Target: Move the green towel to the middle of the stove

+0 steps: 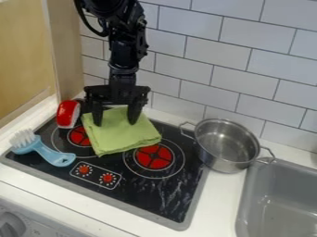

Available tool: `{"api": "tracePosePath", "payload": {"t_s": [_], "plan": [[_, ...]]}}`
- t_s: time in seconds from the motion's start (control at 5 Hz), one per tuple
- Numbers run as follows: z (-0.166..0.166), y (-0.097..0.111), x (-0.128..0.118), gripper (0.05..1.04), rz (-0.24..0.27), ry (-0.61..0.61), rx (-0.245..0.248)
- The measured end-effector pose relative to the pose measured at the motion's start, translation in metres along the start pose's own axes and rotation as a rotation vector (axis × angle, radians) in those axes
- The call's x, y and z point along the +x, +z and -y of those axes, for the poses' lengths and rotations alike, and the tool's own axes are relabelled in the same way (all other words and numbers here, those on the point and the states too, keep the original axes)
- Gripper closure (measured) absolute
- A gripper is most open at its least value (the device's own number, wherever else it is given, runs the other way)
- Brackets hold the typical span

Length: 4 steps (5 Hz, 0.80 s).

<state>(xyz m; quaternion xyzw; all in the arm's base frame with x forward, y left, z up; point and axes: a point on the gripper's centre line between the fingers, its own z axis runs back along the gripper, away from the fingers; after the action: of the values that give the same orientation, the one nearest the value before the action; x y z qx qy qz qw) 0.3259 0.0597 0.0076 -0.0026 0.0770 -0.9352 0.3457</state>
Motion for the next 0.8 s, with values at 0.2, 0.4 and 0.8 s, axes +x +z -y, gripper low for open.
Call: {"api": "tracePosePath", "payload": {"t_s": [0.2, 0.4, 0.8], "plan": [[0.001, 0.001, 0.001, 0.085, 0.009, -0.017, -0.003], [0.002, 0.020, -0.004, 0.085, -0.023, 0.008, 0.043], [0.011, 0.060, -0.005, 0.085, -0.100, 0.017, 0.083]]}}
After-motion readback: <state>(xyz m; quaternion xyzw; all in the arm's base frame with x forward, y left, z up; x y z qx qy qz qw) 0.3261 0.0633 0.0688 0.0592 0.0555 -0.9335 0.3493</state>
